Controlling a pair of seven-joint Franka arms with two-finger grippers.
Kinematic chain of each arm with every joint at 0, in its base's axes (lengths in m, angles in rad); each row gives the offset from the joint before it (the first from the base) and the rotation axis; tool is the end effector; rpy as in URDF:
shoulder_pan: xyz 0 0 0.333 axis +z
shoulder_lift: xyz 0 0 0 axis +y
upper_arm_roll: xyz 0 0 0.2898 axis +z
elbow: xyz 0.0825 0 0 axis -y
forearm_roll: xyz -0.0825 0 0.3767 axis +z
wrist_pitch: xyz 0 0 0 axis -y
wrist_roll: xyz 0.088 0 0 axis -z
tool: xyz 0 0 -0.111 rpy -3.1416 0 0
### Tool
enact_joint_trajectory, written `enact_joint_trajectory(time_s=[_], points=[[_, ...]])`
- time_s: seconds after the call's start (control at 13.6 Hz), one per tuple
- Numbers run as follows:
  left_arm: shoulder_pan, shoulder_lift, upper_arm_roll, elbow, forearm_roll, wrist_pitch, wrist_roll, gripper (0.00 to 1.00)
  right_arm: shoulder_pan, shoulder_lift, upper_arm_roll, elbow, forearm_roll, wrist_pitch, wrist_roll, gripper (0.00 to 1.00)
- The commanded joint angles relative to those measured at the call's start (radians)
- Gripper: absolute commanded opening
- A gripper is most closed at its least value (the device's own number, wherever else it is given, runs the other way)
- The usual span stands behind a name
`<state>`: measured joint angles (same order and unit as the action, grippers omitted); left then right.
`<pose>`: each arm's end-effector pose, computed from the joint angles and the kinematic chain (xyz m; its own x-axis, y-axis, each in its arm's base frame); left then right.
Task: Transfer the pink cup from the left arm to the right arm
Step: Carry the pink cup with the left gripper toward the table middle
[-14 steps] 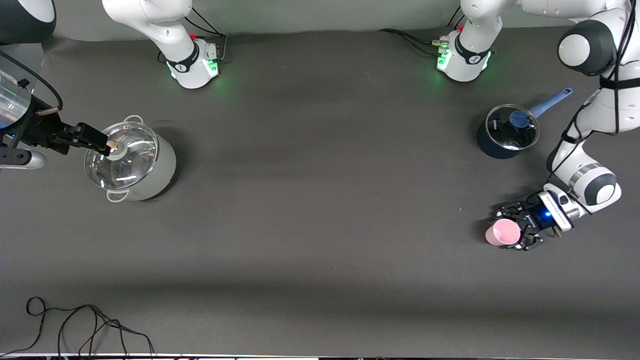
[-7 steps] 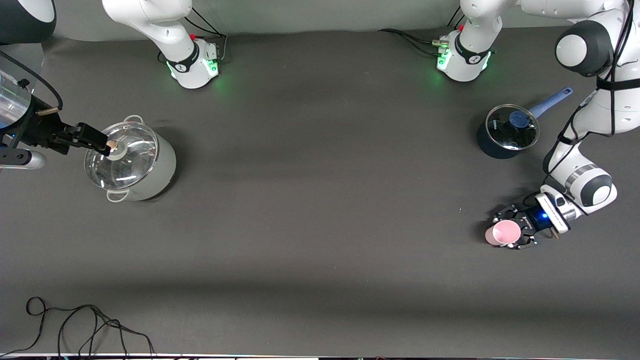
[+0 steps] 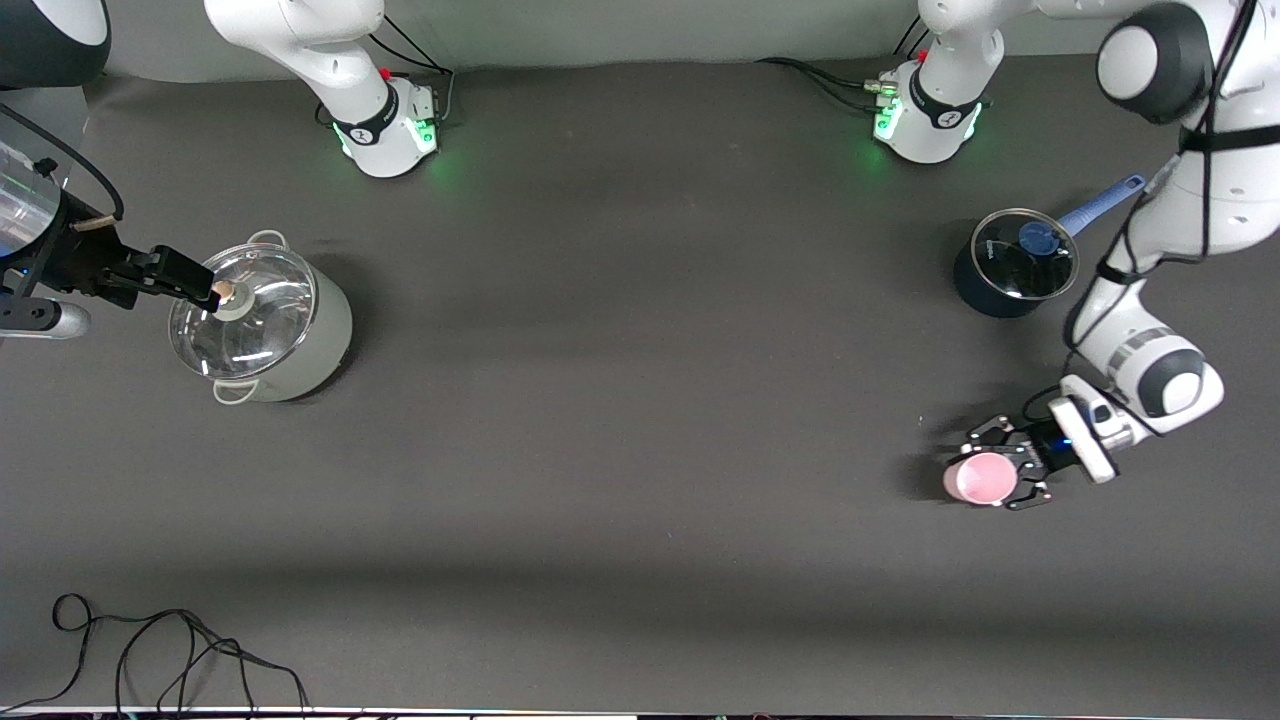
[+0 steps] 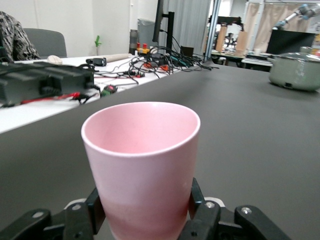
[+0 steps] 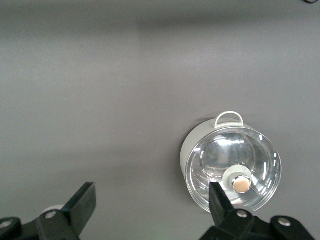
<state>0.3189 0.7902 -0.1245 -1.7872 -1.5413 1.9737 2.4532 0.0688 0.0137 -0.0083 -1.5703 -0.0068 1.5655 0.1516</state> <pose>0.6050 0.0521 0.1071 0.1961 -0.1980 0.9604 -0.8954 -0.4355 0.0930 0.5492 0.0325 0.5866 0.9957 -0.0910 -0.0172 -0.0909 -0.9958 0.0096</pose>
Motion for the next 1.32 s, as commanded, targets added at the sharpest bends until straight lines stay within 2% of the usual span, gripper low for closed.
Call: enact_joint_trajectory(time_s=[0.0, 0.29, 0.44, 0.59, 0.73, 0.95, 1.1, 1.25], points=[[-0.041, -0.201, -0.105, -0.203, -0.142, 0.176, 0.000, 0.37, 0.005, 0.003, -0.007, 0.015, -0.005, -0.015, -0.015, 1.00], [-0.047, -0.348, -0.407, -0.276, -0.418, 0.495, -0.002, 0.37, 0.003, 0.014, -0.007, 0.016, -0.010, -0.013, -0.015, 1.00], [-0.052, -0.384, -0.559, -0.268, -0.544, 0.626, -0.002, 0.37, 0.003, 0.014, -0.007, 0.015, -0.007, -0.015, -0.011, 1.00], [-0.093, -0.399, -0.650, -0.226, -0.623, 0.744, -0.002, 0.37, 0.008, 0.012, -0.002, 0.019, -0.002, -0.034, 0.006, 1.00], [-0.212, -0.399, -0.665, -0.144, -0.686, 0.862, -0.003, 0.37, 0.008, 0.005, -0.001, 0.024, 0.049, -0.064, 0.075, 1.00], [-0.361, -0.367, -0.658, -0.008, -0.729, 1.016, -0.013, 0.37, 0.012, 0.000, 0.001, 0.058, 0.128, -0.096, 0.337, 1.00], [-0.414, -0.353, -0.658, 0.066, -0.732, 1.085, -0.028, 0.37, 0.040, 0.000, 0.001, 0.078, 0.178, -0.107, 0.503, 1.00], [-0.458, -0.356, -0.656, 0.110, -0.732, 1.131, -0.059, 0.37, 0.112, 0.009, 0.001, 0.104, 0.194, -0.108, 0.667, 1.00]])
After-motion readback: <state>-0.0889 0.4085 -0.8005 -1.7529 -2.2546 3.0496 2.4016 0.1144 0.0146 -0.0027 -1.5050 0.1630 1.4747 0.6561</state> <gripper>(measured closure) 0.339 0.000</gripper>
